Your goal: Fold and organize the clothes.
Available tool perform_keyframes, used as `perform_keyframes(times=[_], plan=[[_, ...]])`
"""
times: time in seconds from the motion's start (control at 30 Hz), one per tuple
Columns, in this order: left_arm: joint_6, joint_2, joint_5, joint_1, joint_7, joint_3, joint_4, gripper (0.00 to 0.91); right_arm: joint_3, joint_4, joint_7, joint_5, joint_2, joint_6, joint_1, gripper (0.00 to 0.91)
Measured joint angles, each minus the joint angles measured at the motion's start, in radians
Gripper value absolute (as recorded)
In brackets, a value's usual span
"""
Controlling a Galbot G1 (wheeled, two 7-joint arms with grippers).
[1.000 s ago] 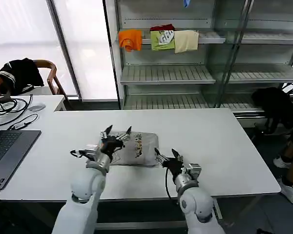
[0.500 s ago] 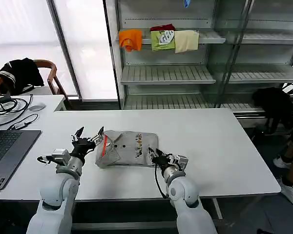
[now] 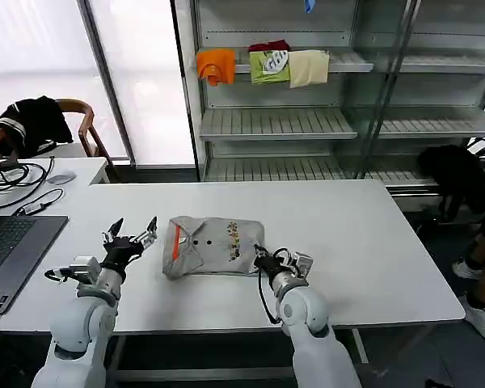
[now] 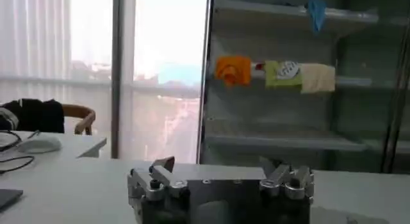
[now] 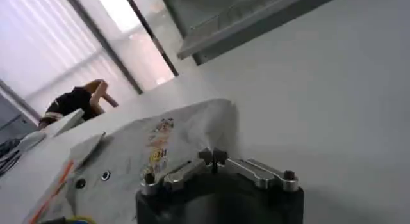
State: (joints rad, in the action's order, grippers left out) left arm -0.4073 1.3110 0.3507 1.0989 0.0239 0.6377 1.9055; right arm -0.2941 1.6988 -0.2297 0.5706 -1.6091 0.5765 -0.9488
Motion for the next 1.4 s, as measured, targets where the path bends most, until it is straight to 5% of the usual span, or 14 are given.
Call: perform_keyframes(times=[0.4, 0.43, 0.47, 0.67, 1.1, 1.4], plan=[[0.028, 0.009, -0.015, 0.042, 0.026, 0.009, -0.010, 0.907, -0.045, 0.119, -0.025, 0.066, 0.000, 0.005, -0.027, 0.000], [0.032, 0.011, -0.017, 0.047, 0.027, 0.008, -0.013, 0.907, -0.050, 0.125, -0.023, 0.068, 0.001, 0.005, -0.030, 0.675], [0.035, 0.014, -0.020, 0.051, 0.029, 0.006, -0.015, 0.907, -0.052, 0.130, -0.021, 0.068, 0.006, 0.005, -0.032, 0.907], [0.049, 0.021, -0.029, 0.073, 0.035, 0.011, -0.013, 0.907, -0.062, 0.139, 0.011, 0.010, 0.100, 0.004, -0.047, 0.907], [0.084, 0.005, -0.019, 0.121, 0.039, 0.051, -0.014, 0.907, -0.091, 0.190, 0.134, -0.425, 0.219, -0.037, -0.106, 0.907], [0.090, -0.016, 0.028, 0.151, 0.012, 0.084, -0.028, 0.907, -0.155, 0.253, 0.145, -0.489, 0.292, -0.043, -0.148, 0.907]])
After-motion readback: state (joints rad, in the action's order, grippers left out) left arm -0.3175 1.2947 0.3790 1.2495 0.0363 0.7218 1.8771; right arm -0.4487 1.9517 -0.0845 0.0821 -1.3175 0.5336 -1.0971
